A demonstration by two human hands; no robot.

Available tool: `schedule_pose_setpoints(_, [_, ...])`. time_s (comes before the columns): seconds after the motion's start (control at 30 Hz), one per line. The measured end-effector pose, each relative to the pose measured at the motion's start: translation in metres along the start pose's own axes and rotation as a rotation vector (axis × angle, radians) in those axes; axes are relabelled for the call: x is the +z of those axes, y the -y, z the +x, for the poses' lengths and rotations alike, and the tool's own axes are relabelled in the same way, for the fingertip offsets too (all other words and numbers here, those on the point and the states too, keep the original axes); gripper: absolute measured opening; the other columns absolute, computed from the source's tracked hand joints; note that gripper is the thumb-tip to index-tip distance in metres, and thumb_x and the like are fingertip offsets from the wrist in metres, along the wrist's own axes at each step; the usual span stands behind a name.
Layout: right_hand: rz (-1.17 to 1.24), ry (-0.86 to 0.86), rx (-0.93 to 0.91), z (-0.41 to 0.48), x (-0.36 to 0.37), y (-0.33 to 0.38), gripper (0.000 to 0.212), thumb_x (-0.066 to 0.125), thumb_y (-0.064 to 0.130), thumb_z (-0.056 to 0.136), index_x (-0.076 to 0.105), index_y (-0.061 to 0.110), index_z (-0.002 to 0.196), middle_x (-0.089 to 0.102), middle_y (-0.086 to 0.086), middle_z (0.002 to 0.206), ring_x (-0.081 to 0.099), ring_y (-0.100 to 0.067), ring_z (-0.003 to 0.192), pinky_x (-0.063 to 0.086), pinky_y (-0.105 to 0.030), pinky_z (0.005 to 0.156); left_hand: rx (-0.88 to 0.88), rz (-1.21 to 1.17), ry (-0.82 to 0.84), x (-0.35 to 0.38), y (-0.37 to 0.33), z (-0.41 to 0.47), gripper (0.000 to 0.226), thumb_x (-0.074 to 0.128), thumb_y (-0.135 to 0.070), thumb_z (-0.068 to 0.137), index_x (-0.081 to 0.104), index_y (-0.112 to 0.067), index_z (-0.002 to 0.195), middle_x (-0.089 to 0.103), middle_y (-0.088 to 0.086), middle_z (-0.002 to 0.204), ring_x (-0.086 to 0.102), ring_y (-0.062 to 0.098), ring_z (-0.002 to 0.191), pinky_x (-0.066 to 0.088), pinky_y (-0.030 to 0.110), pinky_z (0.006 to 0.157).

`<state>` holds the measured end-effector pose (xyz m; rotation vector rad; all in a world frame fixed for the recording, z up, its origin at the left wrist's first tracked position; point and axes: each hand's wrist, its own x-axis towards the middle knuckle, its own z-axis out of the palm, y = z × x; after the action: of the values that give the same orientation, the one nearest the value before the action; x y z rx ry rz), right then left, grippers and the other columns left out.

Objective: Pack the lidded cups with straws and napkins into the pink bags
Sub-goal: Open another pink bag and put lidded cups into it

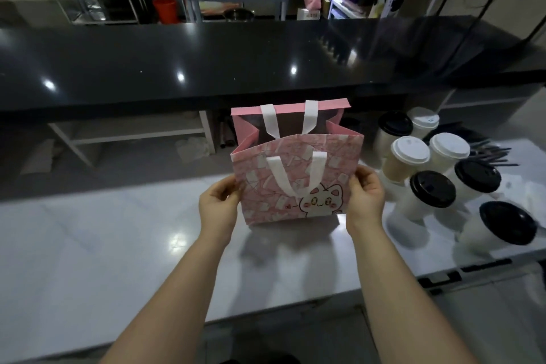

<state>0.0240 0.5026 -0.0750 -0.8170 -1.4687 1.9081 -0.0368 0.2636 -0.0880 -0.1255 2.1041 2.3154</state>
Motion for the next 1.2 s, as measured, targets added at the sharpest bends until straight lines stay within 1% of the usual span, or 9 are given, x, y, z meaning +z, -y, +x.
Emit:
schedule_pose_setpoints(0.17, [-0.091, -0.022, -0.02, 0.0, -0.015, -0.009, 0.023, 0.059, 0.004, 0.093, 0.067, 0.025, 0.088, 0.073, 0.009, 0.087, 0.068, -0.003, 0.078, 0.052, -0.015, 0.063, 0.007, 0.067, 0.055, -0.001, 0.013, -0.004, 0.021, 0.074, -0.008, 0.084, 0.074, -0.025, 0.096, 0.076, -0.007, 0.093, 0.07, 0.007, 0.09, 0.057, 0.019, 0.076])
schedule_pose_setpoints(0.3, [-0.161, -0.053, -0.076, -0.009, -0.031, -0.013, 0.023, 0.063, 0.003, 0.09, 0.068, 0.025, 0.093, 0.072, 0.004, 0.096, 0.068, -0.009, 0.09, 0.053, -0.017, 0.075, 0.01, 0.185, 0.061, -0.008, 0.03, -0.019, 0.027, 0.08, -0.013, 0.079, 0.071, -0.023, 0.102, 0.073, -0.006, 0.098, 0.068, 0.008, 0.093, 0.055, 0.017, 0.074])
schedule_pose_setpoints(0.5, [-0.271, -0.066, -0.124, -0.033, -0.064, -0.02, 0.026, 0.068, 0.005, 0.087, 0.065, 0.029, 0.094, 0.069, 0.01, 0.096, 0.064, 0.001, 0.087, 0.05, -0.013, 0.076, -0.231, 0.221, -0.011, -0.001, 0.062, -0.069, 0.035, 0.08, -0.013, 0.079, 0.057, -0.033, 0.097, 0.067, -0.004, 0.096, 0.067, 0.013, 0.088, 0.056, 0.038, 0.089])
schedule_pose_setpoints(0.63, [-0.379, -0.058, -0.177, -0.037, -0.091, -0.017, 0.029, 0.067, 0.008, 0.088, 0.063, 0.036, 0.093, 0.067, 0.014, 0.099, 0.061, -0.004, 0.093, 0.049, -0.02, 0.083, -0.238, 0.258, 0.149, 0.035, 0.069, -0.098, 0.027, 0.078, -0.018, 0.081, 0.061, -0.025, 0.1, 0.069, -0.002, 0.099, 0.067, 0.016, 0.091, 0.057, 0.043, 0.087])
schedule_pose_setpoints(0.73, [-0.484, -0.045, -0.262, -0.026, -0.113, -0.002, 0.031, 0.066, 0.01, 0.088, 0.062, 0.039, 0.097, 0.061, 0.018, 0.106, 0.056, -0.006, 0.101, 0.046, -0.025, 0.09, -0.07, 0.356, 0.374, 0.083, 0.062, -0.108, 0.033, 0.079, -0.025, 0.08, 0.059, -0.036, 0.104, 0.065, -0.014, 0.108, 0.061, 0.001, 0.098, 0.051, 0.017, 0.081])
schedule_pose_setpoints(0.8, [-0.605, -0.037, -0.382, -0.013, -0.13, 0.012, 0.028, 0.067, 0.007, 0.086, 0.063, 0.031, 0.1, 0.055, 0.018, 0.108, 0.051, -0.013, 0.109, 0.044, -0.032, 0.095, 0.092, 0.448, 0.507, 0.12, 0.053, -0.11, 0.036, 0.078, -0.028, 0.081, 0.057, -0.044, 0.104, 0.059, -0.022, 0.11, 0.055, -0.007, 0.102, 0.044, 0.007, 0.083])
schedule_pose_setpoints(0.93, [-0.856, -0.062, -0.537, 0.029, -0.161, 0.039, 0.032, 0.073, 0.01, 0.08, 0.065, 0.014, 0.11, 0.055, -0.002, 0.118, 0.043, -0.025, 0.116, 0.04, -0.044, 0.1, 0.408, 0.667, 0.636, 0.194, 0.037, -0.106, 0.04, 0.072, -0.03, 0.086, 0.058, -0.029, 0.123, 0.057, -0.014, 0.12, 0.049, 0.007, 0.116, 0.036, 0.02, 0.098])
schedule_pose_setpoints(1.07, [-1.165, 0.1, -0.355, 0.083, -0.173, 0.051, 0.065, 0.077, 0.032, 0.074, 0.049, 0.025, 0.133, 0.04, -0.006, 0.14, 0.031, -0.031, 0.13, 0.031, -0.044, 0.108, 0.615, 0.931, 0.646, 0.255, 0.026, -0.104, 0.043, 0.065, -0.029, 0.088, 0.055, -0.023, 0.129, 0.058, -0.004, 0.126, 0.048, 0.023, 0.12, 0.04, 0.039, 0.099])
schedule_pose_setpoints(1.2, [-1.46, 0.311, -0.237, 0.115, -0.171, 0.043, 0.088, 0.076, 0.042, 0.075, 0.024, 0.039, 0.146, 0.013, -0.008, 0.157, 0.009, -0.034, 0.142, 0.014, -0.049, 0.114, 0.638, 1.217, 0.576, 0.286, 0.023, -0.104, 0.045, 0.054, -0.025, 0.091, 0.047, -0.023, 0.135, 0.05, -0.003, 0.132, 0.041, 0.021, 0.124, 0.033, 0.04, 0.101])
